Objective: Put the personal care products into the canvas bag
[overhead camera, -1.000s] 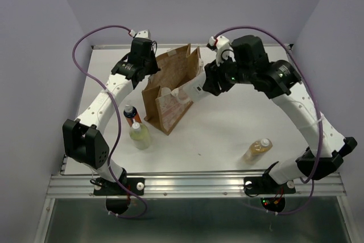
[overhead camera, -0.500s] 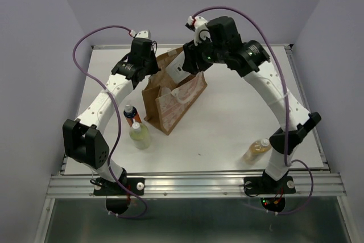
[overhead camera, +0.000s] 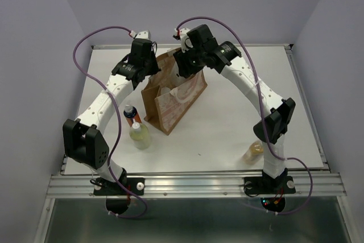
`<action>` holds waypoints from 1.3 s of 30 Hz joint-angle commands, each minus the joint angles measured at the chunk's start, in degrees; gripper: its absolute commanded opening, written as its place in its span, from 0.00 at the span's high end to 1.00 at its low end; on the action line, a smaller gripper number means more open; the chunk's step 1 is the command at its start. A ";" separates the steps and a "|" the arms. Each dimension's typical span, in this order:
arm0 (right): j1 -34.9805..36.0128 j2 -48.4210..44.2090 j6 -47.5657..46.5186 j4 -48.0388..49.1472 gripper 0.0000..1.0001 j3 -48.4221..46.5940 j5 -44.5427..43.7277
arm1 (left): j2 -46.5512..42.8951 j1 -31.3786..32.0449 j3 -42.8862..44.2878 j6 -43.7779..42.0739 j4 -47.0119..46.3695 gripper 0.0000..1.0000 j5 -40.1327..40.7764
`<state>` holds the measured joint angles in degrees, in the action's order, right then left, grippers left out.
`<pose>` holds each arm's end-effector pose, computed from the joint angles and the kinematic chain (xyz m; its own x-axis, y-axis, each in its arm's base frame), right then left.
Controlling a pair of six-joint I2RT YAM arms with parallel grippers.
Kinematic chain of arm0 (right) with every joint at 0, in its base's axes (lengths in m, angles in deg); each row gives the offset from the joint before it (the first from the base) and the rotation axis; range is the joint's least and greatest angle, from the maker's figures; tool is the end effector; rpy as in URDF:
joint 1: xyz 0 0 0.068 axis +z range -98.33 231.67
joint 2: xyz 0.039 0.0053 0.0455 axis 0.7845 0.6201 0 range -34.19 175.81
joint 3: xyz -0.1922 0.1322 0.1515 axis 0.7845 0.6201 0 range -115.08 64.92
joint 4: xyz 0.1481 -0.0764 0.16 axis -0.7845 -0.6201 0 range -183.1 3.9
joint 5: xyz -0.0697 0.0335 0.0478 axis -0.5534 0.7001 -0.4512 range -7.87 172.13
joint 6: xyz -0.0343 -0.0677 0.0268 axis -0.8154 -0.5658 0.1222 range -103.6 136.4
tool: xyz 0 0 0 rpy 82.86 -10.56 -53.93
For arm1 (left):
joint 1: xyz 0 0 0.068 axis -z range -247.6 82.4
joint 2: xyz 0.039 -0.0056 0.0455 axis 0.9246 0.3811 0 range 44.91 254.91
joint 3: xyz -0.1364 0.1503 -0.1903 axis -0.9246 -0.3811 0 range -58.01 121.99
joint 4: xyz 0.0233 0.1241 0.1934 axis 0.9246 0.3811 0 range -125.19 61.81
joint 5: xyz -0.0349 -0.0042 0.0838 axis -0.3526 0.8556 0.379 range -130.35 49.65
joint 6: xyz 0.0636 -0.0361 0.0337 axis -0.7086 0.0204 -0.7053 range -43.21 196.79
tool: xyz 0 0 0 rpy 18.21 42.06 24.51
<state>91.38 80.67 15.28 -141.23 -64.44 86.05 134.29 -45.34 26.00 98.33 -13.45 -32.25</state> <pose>0.3298 0.2800 0.3758 -0.4877 -0.4303 -0.7596 -0.6869 0.7262 0.0297 0.3380 -0.1277 0.3577 -0.4875 -0.1933 -0.8514 0.0860 0.9598 -0.2672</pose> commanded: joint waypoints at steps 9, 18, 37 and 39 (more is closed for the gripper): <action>0.02 4.48 -1.25 3.81 0.99 -7.83 2.41 | -1.84 -0.02 -0.51 -0.09 0.32 1.00 -0.45; 1.08 8.35 -0.10 -2.17 0.99 -7.14 1.26 | -2.20 -0.02 -0.34 -0.62 -0.12 1.00 -0.72; 3.28 11.08 -0.99 -8.06 0.99 -3.18 6.45 | -1.67 -0.02 -0.25 -0.18 -0.29 1.00 -0.80; 3.28 11.43 -0.63 -8.06 0.99 -2.83 6.88 | -1.67 -0.02 -0.34 -0.18 -0.38 1.00 -0.80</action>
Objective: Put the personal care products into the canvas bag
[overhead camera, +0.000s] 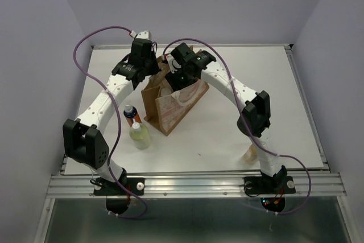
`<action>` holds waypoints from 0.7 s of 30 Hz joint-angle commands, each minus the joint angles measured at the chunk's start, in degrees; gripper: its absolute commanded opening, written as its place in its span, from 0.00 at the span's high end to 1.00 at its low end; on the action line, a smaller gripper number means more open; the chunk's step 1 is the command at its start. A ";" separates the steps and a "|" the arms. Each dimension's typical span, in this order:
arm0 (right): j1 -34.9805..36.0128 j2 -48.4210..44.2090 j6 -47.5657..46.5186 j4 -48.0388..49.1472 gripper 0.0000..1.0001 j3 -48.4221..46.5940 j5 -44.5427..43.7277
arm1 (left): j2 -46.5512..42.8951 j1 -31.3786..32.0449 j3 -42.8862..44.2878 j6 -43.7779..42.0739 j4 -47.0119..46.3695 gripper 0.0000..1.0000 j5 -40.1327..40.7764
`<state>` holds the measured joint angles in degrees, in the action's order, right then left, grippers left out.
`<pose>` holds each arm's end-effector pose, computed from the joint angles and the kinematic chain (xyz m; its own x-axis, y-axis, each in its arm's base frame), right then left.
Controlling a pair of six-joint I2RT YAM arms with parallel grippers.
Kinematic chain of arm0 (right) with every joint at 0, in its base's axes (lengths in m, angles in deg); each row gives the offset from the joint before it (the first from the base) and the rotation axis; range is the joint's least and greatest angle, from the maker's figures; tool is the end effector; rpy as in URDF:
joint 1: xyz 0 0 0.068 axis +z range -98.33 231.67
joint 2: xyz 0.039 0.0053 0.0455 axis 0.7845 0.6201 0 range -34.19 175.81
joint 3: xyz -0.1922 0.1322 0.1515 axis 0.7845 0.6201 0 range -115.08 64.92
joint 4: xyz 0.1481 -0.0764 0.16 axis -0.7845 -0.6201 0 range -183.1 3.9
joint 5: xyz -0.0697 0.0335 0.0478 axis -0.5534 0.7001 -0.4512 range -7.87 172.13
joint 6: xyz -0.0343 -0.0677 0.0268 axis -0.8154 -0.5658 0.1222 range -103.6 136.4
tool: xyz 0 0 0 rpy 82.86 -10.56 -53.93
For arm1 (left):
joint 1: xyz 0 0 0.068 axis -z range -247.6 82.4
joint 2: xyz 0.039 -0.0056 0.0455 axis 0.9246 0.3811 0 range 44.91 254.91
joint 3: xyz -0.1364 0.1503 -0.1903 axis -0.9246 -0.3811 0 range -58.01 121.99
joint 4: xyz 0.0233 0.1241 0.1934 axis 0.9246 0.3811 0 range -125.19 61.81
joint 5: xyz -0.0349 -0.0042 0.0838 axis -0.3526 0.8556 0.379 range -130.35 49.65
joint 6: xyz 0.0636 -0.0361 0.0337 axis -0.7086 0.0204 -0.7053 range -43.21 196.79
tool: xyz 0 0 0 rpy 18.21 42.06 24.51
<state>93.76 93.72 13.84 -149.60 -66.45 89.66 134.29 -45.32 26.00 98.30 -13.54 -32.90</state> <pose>0.3392 0.3186 0.2749 -0.6106 -0.6110 -0.5038 -0.7410 0.6653 0.0911 0.3378 -0.1286 0.3579 -0.4899 -0.1923 -0.8503 0.0962 0.9575 -0.2719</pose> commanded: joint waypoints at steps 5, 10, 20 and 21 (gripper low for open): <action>0.89 -1.18 3.70 1.71 0.99 1.29 4.60 | -1.67 -0.05 -0.42 0.19 -0.38 1.00 -0.15; 0.89 -0.57 6.79 3.22 0.99 2.26 4.61 | -1.76 -0.05 -0.69 0.45 -0.47 1.00 -0.24; 1.42 -1.44 6.35 3.04 0.44 2.79 0.29 | -2.02 -0.13 -1.04 0.63 -0.38 1.00 -0.15; 1.94 -1.70 6.26 3.12 0.37 2.53 0.12 | -2.11 -0.05 -1.13 0.54 -0.38 1.00 -0.15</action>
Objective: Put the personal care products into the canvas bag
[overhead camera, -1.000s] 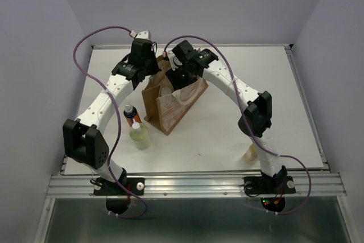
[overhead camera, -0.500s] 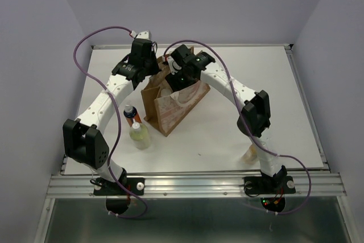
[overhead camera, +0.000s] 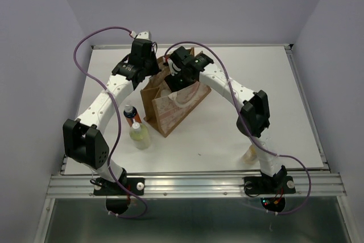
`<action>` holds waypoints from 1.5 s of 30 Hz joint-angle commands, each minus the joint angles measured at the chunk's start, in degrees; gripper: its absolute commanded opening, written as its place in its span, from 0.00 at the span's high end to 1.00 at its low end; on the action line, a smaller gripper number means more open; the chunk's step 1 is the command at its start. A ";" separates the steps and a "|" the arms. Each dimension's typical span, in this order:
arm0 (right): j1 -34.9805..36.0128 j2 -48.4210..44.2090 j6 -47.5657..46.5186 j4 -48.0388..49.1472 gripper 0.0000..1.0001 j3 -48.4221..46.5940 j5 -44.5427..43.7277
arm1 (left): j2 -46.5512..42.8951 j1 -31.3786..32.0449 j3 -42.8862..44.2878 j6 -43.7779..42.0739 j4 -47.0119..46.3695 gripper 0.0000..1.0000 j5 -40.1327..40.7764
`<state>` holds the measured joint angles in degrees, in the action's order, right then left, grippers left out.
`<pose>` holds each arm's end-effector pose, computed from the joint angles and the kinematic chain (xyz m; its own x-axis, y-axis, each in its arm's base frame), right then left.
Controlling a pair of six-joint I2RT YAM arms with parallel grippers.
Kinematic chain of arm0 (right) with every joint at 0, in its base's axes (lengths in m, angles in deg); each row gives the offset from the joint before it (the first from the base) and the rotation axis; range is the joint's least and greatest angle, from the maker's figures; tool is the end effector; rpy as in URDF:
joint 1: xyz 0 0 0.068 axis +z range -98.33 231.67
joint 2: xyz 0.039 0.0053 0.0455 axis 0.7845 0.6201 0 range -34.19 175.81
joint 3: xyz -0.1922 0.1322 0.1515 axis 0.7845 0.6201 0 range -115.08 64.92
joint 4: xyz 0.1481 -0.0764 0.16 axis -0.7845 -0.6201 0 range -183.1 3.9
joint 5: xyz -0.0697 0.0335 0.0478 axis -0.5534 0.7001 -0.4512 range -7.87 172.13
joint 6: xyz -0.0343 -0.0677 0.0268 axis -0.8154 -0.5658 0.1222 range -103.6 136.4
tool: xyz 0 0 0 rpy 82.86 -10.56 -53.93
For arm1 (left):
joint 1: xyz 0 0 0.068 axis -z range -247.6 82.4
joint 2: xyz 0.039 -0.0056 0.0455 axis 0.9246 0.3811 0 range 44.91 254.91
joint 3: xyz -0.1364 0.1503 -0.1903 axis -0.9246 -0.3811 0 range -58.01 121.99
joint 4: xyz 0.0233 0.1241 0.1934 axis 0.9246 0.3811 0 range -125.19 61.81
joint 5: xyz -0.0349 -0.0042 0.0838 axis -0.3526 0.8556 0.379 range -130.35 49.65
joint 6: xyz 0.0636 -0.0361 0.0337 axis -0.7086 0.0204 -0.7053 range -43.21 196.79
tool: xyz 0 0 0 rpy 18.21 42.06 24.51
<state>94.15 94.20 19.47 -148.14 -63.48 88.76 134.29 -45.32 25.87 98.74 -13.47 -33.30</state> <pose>0.3388 0.3211 0.2583 -0.6886 -0.5583 -0.4628 -0.6747 0.7271 0.1269 0.3375 -0.1290 0.3569 -0.4956 -0.1980 -0.8457 0.0971 0.9549 -0.2804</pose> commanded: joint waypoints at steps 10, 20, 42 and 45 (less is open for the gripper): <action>1.55 -7.28 1.50 3.94 0.07 -5.36 -8.11 | -1.58 -0.05 -1.08 0.54 -0.62 1.00 0.42; 1.55 -15.36 3.61 8.95 0.00 -5.55 -19.01 | -1.67 -0.05 -1.35 0.98 -0.97 1.00 0.60; 1.03 -52.62 44.02 -17.68 0.00 22.81 -41.64 | -3.07 -0.05 -3.10 1.16 -1.24 1.00 3.23; -0.20 -60.97 51.40 -17.76 0.00 31.44 -31.97 | -3.60 -0.05 -3.02 0.55 -1.24 1.00 3.32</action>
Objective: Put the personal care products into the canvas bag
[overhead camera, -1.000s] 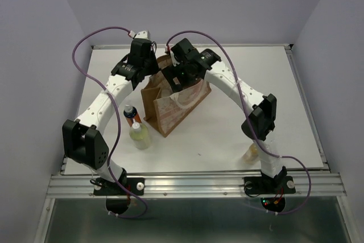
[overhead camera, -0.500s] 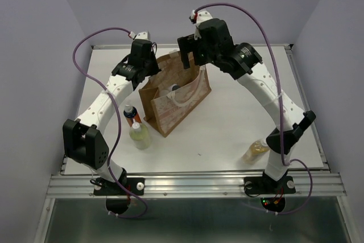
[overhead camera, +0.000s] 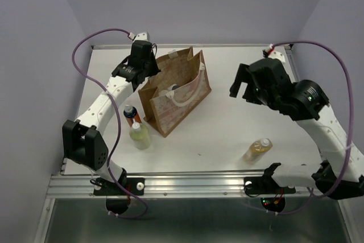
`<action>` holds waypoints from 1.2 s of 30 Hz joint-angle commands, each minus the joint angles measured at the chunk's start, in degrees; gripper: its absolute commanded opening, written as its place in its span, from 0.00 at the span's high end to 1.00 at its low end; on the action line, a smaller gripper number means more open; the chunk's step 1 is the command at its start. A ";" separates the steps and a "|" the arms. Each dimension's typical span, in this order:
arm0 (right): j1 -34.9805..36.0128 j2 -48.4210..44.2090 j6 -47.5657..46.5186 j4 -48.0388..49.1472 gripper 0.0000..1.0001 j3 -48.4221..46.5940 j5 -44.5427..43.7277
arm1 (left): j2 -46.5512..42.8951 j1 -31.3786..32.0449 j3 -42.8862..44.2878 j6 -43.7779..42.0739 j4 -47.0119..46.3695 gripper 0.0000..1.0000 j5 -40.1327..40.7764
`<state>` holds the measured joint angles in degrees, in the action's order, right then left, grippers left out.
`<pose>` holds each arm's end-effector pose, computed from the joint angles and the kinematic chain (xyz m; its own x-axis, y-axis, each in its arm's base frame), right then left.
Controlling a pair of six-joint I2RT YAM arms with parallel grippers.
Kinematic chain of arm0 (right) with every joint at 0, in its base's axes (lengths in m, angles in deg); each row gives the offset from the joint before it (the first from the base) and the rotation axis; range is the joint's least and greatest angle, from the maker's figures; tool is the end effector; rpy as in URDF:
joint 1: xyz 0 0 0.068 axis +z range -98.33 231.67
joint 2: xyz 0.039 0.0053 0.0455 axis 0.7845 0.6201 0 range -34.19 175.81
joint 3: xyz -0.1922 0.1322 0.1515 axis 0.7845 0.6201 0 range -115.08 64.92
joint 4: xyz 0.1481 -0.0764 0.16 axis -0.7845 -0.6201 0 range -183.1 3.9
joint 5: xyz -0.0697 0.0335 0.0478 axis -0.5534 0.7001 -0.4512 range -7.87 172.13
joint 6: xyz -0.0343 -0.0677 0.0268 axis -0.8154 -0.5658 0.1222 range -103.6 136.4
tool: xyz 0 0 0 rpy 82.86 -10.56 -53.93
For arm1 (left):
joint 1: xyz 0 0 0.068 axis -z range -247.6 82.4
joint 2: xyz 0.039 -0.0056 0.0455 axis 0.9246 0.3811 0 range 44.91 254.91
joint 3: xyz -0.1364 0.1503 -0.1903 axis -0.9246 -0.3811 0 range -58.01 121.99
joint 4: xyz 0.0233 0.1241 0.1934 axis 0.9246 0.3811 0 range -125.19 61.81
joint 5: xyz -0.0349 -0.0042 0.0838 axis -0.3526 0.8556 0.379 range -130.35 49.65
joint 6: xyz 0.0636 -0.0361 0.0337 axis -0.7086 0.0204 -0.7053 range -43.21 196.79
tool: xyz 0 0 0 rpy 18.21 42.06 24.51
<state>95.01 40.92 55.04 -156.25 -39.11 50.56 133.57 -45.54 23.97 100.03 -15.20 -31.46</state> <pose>0.1761 0.1161 0.4412 -0.5608 0.2023 -0.8029 0.0664 0.9775 0.2000 0.3367 -0.1248 0.3537 -0.4783 -0.2269 -0.8484 0.0592 0.9555 -0.2890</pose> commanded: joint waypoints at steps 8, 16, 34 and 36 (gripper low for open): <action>-1.06 -14.38 23.68 -9.65 0.00 24.12 11.43 | -3.06 0.17 -1.91 -1.62 -0.39 1.00 0.34; -1.58 -17.54 28.08 -9.66 0.00 31.52 9.52 | -2.36 0.26 -3.23 -1.62 -1.18 1.00 -0.71; -18.97 -15.52 14.81 -9.74 0.00 35.64 -1.48 | 1.16 0.26 -2.08 -1.89 -0.92 1.00 -1.33; -20.04 -15.78 14.19 -9.74 0.00 36.96 0.71 | 1.86 0.26 -1.73 -1.80 -0.57 1.00 -1.33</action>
<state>76.86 26.23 72.74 -163.46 -3.09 52.31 133.55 -45.49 22.07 99.03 -17.89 -32.60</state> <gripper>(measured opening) 0.998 0.091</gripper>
